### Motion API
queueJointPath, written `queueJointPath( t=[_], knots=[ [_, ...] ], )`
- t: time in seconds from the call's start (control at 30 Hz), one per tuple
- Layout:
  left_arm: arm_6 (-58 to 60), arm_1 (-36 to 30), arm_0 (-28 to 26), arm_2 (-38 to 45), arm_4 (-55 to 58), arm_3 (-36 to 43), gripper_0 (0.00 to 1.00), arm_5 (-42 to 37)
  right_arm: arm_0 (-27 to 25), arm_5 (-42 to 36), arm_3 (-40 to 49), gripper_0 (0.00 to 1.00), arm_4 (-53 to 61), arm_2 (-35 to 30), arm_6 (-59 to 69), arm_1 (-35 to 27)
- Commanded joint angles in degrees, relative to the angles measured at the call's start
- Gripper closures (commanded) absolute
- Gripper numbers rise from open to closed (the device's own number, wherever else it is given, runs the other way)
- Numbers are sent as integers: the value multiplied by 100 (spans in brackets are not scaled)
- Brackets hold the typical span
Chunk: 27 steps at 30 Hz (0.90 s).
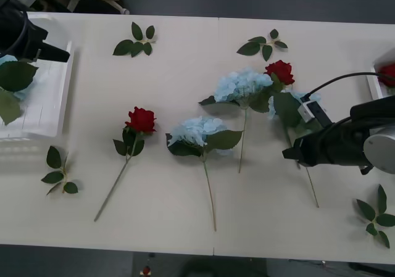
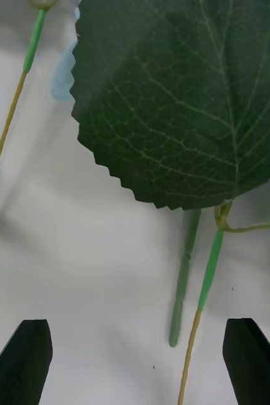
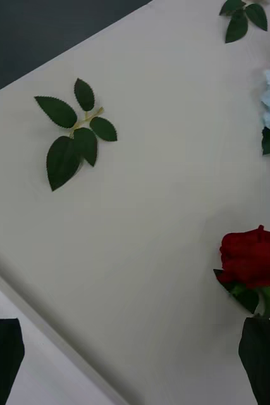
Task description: Put the red flowers into the right box and the blue flowers into the left box
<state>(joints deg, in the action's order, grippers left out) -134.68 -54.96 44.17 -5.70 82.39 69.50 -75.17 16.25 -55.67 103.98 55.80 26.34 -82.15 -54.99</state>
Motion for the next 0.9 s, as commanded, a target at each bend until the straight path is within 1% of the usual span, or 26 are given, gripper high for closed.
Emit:
queueJointPath(
  t=[0.03,0.17,0.27,0.33,0.43,0.53,0.73,0.9],
  knots=[
    [3,134,-23,-256,49,494,0,46,80,13,9,21,-114,-121,243,103],
    [73,345,-321,-300,58,907,0,231,89,13,-44,20,-201,-121,243,208],
    [117,504,-814,-300,-12,1434,0,547,106,13,-97,21,-272,-121,252,243],
    [135,591,-1323,-300,-135,1962,0,890,133,13,-176,21,-307,-86,243,287],
    [179,653,-1895,-292,-364,2594,0,1197,238,57,-290,21,-360,55,252,305],
    [249,750,-2308,-195,-539,3016,0,1224,361,144,-422,20,-412,222,261,305],
    [381,899,-2967,-89,-759,3526,0,1206,528,311,-642,21,-562,468,304,375],
    [469,1233,-3213,-98,-1471,3825,0,1101,625,311,-800,21,-685,503,304,516]
  ],
)
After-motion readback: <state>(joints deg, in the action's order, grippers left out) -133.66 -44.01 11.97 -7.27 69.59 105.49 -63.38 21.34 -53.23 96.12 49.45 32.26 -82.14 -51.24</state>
